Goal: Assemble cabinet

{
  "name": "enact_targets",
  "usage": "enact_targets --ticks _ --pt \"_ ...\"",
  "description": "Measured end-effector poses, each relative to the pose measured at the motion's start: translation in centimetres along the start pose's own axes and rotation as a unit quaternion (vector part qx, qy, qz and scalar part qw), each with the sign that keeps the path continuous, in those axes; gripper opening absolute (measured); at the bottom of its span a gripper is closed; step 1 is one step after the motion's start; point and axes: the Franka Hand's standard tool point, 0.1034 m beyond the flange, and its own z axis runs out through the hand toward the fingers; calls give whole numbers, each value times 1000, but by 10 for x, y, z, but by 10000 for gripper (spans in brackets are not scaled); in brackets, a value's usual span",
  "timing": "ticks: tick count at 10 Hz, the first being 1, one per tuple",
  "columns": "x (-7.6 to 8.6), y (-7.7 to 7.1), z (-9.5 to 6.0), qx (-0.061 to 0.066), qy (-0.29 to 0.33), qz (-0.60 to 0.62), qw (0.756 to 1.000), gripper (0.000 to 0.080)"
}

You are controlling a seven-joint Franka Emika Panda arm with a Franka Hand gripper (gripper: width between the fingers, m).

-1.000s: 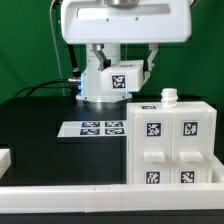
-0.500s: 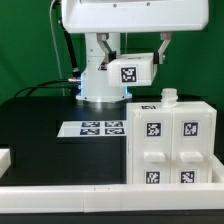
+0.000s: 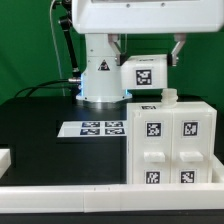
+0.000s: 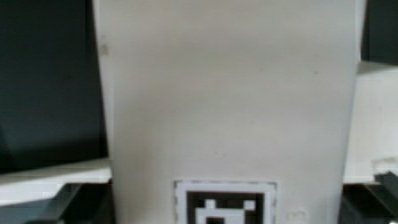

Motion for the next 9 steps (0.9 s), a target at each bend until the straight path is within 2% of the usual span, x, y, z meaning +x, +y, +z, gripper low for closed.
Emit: enact_targets --ticks 2,3,6,9 --pt "12 -10 0 -4 -4 14 1000 556" --pt "10 -18 3 -4 -5 24 1000 556" --pt "9 -18 5 -4 -6 18 1000 556" --pt "-6 -28 20 -3 -2 14 1000 556"
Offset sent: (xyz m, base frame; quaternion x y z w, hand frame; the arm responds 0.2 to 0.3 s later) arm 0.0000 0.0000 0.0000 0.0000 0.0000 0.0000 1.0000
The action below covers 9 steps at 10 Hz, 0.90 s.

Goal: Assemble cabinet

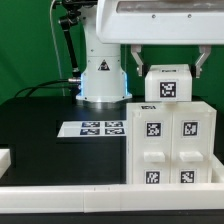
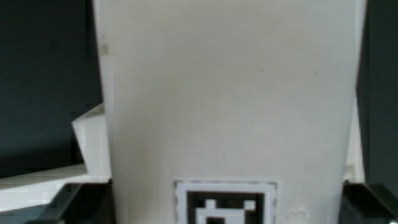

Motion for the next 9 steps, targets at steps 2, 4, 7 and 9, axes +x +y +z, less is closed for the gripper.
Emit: enact_targets --ticks 2,4,7,9 --pt "-3 1 5 0 0 -3 1000 556" --pt "-2 4 5 -1 0 -7 1000 556" --pt "4 -2 5 5 26 -7 1000 556" --pt "7 -3 5 7 36 -9 999 556"
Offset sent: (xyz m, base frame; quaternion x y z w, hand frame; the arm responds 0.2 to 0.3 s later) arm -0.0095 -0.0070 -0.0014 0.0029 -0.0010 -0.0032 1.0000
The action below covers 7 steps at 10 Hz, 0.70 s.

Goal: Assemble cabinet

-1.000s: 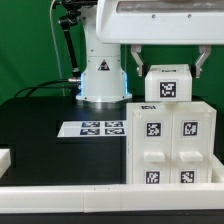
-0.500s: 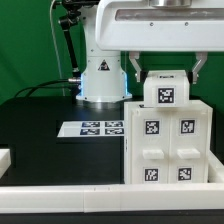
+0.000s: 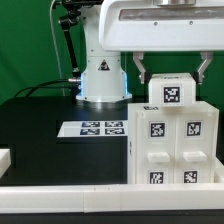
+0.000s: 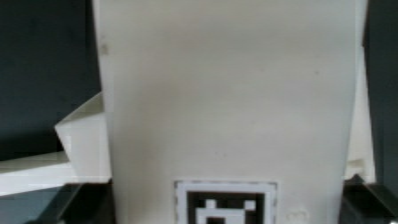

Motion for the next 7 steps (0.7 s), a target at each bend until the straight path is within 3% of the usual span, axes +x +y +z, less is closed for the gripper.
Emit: enact_targets --ticks 7 --pt "0 0 0 0 0 15 1000 556"
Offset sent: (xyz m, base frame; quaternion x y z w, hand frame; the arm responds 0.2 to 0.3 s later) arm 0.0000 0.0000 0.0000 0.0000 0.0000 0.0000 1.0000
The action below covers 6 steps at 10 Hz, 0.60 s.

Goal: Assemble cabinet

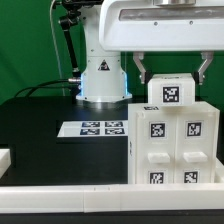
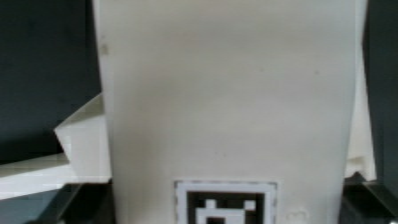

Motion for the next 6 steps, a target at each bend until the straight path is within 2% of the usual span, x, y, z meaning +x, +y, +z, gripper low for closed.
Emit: enact_targets --ticks 1,6 --pt "0 0 0 0 0 -1 1000 556" --pt "0 -2 0 2 -1 173 985 556"
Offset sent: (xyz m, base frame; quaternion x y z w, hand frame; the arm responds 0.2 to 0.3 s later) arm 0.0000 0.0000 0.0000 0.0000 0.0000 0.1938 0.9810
